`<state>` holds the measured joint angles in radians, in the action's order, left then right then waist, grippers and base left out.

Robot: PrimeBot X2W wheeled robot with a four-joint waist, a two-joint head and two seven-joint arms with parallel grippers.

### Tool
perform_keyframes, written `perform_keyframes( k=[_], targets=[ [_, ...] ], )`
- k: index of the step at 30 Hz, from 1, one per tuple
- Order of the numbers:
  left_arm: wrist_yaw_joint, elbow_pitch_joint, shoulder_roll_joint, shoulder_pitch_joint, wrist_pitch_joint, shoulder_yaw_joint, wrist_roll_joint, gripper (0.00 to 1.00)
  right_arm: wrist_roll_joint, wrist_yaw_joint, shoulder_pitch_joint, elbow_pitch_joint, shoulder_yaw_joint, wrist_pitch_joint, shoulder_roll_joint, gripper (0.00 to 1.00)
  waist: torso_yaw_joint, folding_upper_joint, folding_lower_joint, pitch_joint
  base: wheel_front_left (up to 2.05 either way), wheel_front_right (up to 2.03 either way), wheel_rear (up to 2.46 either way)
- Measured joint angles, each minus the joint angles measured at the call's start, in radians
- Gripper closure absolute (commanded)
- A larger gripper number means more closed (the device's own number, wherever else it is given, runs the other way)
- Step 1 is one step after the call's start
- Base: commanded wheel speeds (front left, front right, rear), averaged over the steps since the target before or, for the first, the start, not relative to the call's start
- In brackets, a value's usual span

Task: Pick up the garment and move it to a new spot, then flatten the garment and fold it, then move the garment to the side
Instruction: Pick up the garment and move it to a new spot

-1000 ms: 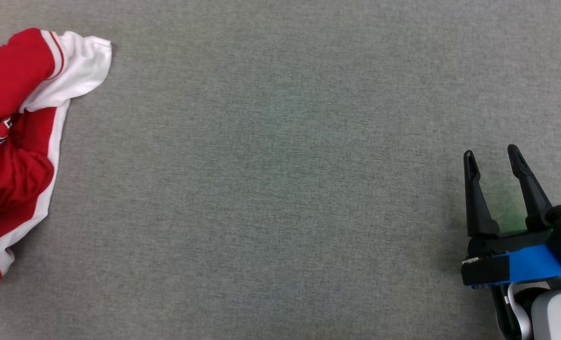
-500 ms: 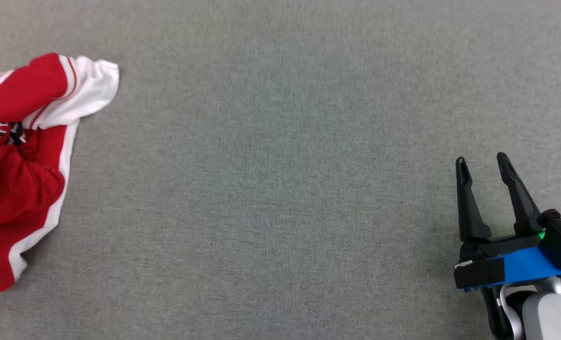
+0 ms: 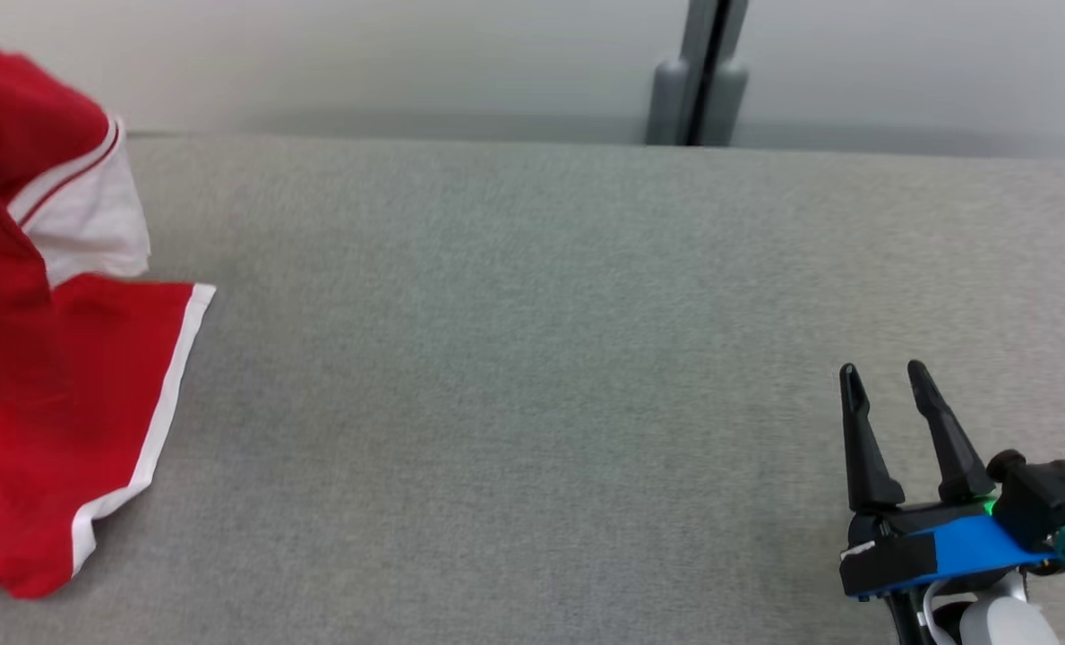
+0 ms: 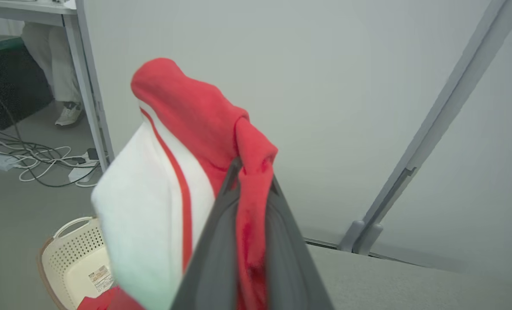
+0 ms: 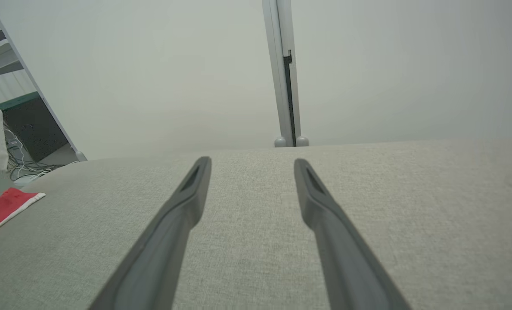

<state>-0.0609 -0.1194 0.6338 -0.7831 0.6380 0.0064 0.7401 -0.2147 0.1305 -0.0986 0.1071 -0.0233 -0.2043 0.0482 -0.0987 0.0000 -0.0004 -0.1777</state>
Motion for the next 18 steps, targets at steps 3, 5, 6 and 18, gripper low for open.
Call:
perform_keyframes(
  k=[3,5,6,18],
  targets=[
    [0.009,0.056,-0.031,-0.07,0.031,-0.063,-0.012,1.0,-0.01,0.0,0.009,0.017,0.005,-0.01,0.0,0.0,0.032,0.0,0.0,0.034,0.0,0.0,0.0],
    [0.009,0.09,-0.067,-0.105,0.045,-0.1,-0.011,1.0,-0.016,0.0,0.012,0.025,0.006,-0.014,0.0,0.0,0.058,0.0,0.0,0.051,0.0,0.0,0.0],
    [0.009,0.104,-0.084,-0.116,0.049,-0.117,-0.011,1.0,-0.017,0.0,0.013,0.028,0.008,-0.018,0.0,0.0,0.072,0.0001,0.0,0.058,0.0,0.0,0.0],
    [0.046,0.171,-0.234,-0.098,0.065,-0.297,0.003,1.0,-0.019,0.0,0.014,0.026,0.002,-0.024,0.0,0.0,0.259,0.0001,0.0003,0.076,0.0,0.0,0.0]
  ],
)
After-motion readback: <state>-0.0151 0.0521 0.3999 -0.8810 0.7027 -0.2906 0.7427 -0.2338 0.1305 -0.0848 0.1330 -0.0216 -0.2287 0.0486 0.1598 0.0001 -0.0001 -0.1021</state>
